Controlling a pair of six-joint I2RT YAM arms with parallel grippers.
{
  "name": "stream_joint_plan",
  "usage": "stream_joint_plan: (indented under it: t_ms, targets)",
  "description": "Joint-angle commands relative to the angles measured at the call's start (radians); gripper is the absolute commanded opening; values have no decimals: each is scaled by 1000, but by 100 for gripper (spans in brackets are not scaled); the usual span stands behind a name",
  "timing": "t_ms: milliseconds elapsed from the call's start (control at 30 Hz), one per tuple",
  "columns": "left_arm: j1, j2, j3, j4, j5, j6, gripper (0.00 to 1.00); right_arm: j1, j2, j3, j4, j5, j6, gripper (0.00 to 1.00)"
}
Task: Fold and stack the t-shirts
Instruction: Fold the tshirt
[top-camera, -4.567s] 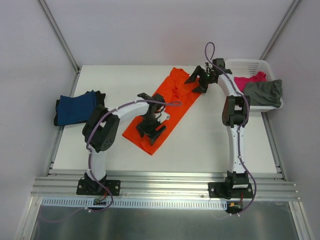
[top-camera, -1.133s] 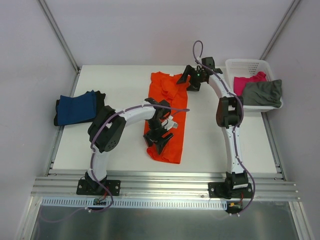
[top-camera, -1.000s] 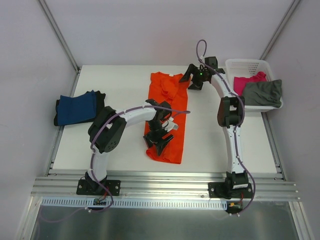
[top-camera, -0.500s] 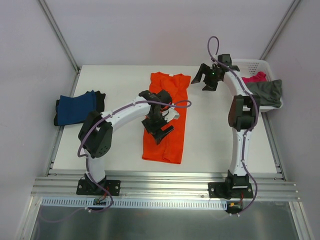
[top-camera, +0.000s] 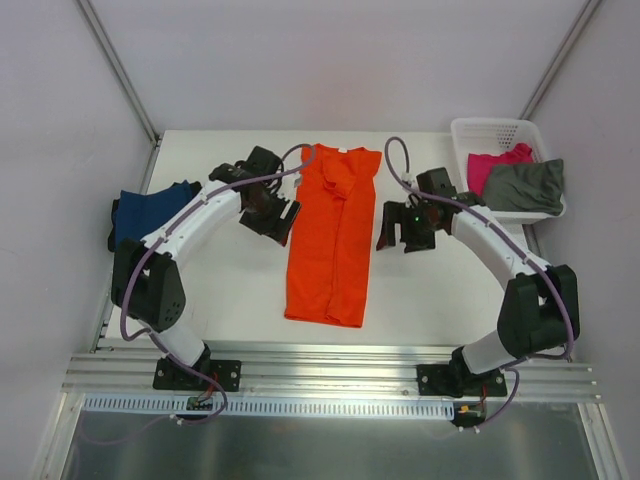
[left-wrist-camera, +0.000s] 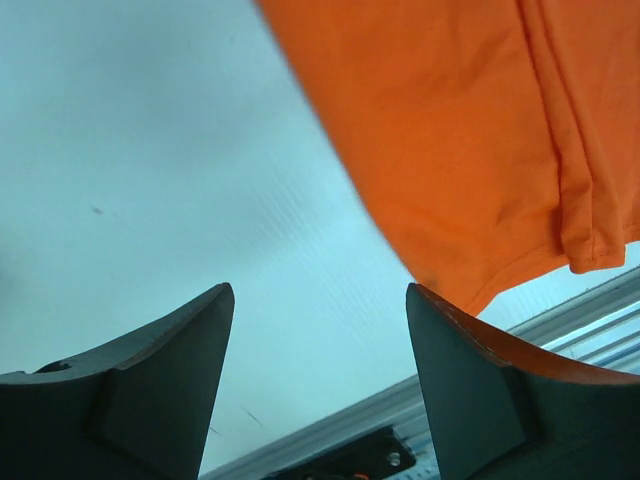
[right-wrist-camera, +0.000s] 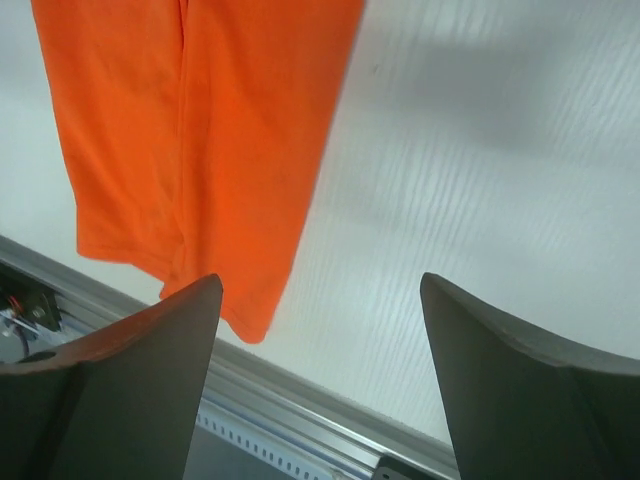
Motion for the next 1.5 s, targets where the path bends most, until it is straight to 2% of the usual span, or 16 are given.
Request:
stream_joint_plan:
  t_ms: [0, 33, 133, 233, 400, 567, 700, 1000, 1200, 1467]
  targets:
    - [1, -65, -85, 11, 112, -121, 67, 60, -110, -80, -2, 11, 5, 84]
    - [1, -75, -105, 16, 143, -153, 66, 62, -120, -110, -26, 18, 32, 84]
    - [-2, -131, -218, 56, 250, -213, 63, 101, -144, -149, -65, 12, -24, 82]
    - [-2, -199, -352, 128, 277, -262, 56, 120, -173, -199, -60, -31, -27, 78]
    - [0, -220, -476, 177, 324, -314, 54, 173, -193, -322, -19, -53, -9, 72]
    - [-2, -142, -480, 197, 363, -342, 53, 287, -186, -410, 76, -70, -9, 68]
    - [-2, -99, -470, 200, 369, -342, 49, 365, -149, -350, 113, -94, -9, 66]
    - [-2, -30, -481, 208, 421, -365, 47, 368, -31, -276, 139, -107, 36, 63]
    - [-2, -32, -512, 214, 426, -376, 47, 367, -37, -351, 153, -136, 68, 58]
    - [3, -19, -559, 255, 433, -405, 47, 367, -55, -423, 180, -177, 119, 58]
